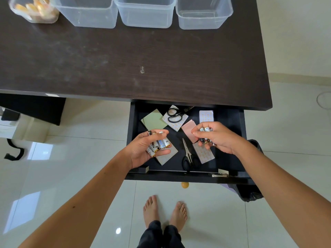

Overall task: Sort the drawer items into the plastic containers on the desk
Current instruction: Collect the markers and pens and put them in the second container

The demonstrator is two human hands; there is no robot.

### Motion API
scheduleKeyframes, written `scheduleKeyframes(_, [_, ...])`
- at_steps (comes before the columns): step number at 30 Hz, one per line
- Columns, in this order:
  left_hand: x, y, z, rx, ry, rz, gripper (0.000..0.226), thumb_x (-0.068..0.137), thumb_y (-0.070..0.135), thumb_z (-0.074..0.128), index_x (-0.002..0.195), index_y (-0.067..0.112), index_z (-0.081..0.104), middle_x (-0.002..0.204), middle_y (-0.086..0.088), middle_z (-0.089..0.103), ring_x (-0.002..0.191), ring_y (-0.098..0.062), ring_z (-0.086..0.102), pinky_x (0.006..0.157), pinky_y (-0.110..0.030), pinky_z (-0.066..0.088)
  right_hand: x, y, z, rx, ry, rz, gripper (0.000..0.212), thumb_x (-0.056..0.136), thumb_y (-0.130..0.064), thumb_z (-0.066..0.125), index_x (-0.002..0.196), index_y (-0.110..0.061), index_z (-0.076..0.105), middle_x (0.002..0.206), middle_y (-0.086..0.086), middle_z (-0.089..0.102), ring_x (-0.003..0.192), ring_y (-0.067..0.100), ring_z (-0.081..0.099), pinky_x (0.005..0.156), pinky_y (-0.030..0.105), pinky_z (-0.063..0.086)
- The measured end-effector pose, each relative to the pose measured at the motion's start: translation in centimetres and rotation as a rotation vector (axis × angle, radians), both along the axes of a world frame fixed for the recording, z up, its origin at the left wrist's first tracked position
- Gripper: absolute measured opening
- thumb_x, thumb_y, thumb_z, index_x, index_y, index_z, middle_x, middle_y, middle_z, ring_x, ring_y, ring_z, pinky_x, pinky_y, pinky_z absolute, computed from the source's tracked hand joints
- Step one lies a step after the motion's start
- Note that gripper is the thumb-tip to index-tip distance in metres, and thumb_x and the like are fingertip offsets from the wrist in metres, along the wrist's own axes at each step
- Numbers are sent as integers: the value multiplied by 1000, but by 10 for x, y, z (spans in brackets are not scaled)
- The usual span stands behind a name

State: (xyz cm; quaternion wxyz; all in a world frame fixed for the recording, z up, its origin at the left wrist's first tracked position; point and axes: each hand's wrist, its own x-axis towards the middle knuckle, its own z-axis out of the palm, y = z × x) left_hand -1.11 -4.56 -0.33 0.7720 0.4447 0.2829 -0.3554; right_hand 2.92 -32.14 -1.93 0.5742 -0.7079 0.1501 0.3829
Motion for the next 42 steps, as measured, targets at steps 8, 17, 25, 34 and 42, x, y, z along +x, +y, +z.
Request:
scheduleKeyframes(8, [-2,9,7,28,-29,36,20,93,16,71,108,17,83,98,-7,79,85,-19,78,65,-30,65,-4,5,1,-22,16,-11,15,96,-17,78,108,-8,78,86,12,72,64,16,63,47,24,42])
scheduleKeyframes(17, [7,31,44,57,-73,103,28,94,19,70,119,10,79,119,-16,77,100,-27,78,77,-39,66,8,35,56,100,26,167,25,98,-21,75,116,-4,73,83,10,65,62,15,57,41,18,32])
scheduleKeyframes(25, [28,57,78,104,-119,189,23,96,13,70,117,6,76,108,-15,77,97,-25,78,74,-39,66,44,84,96,123,-97,257,24,99,-18,74,114,1,70,83,11,67,61,15,59,41,19,34])
scheduleKeyframes(34, [50,124,106,178,-153,243,29,93,14,75,116,-3,70,101,-18,77,86,-29,79,72,-38,66,85,166,126,94,-168,310,16,98,-11,74,107,1,70,82,12,68,56,12,60,41,21,36])
scheduleKeyframes(42, [117,188,123,232,-226,114,28,94,16,75,117,0,70,104,-18,77,92,-31,79,77,-42,65,147,245,154,83,-222,233,17,97,-12,75,109,1,73,84,12,69,65,16,62,45,23,39])
